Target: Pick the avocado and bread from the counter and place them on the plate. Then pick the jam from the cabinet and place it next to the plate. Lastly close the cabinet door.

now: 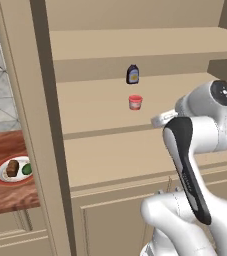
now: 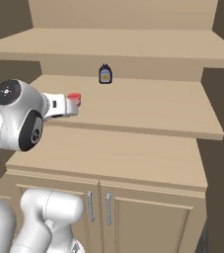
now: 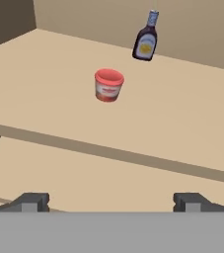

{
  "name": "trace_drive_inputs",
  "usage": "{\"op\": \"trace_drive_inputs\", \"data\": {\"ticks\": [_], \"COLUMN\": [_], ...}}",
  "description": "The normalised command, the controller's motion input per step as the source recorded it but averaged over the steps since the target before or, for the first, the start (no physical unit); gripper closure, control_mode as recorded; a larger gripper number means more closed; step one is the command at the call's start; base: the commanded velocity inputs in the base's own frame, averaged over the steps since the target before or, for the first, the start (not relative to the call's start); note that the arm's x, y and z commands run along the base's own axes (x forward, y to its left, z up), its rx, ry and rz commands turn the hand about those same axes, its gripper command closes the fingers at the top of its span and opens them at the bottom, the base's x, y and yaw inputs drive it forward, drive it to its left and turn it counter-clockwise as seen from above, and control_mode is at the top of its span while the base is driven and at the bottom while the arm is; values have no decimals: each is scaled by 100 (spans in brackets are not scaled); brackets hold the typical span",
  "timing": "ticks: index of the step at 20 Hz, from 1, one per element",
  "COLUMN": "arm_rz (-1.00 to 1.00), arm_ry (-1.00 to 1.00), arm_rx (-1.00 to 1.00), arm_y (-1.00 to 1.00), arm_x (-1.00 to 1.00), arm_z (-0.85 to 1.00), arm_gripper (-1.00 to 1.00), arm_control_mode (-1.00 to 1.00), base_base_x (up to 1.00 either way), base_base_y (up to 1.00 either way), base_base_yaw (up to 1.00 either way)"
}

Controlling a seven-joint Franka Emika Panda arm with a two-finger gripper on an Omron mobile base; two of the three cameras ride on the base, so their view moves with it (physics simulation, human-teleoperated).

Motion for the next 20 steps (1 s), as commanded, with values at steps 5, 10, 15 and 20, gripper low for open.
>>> {"op": "trace_drive_inputs", "data": {"ticks": [5,10,15,20], "arm_rz": [2,0,0,0], "arm_ry": [0,0,0,0], "arm_rx": [2,1,1,1], "arm_y": [5,0,0,4], "arm_x": [22,30,35,21], "arm_z": [1,0,0,0], "arm_gripper": [-100,-100,-100,-100], "arm_control_mode": [-100,-100,-100,-100], "base_base_x": [0,0,0,0], "base_base_y": [0,0,0,0], "base_base_yaw": [0,0,0,0]}}
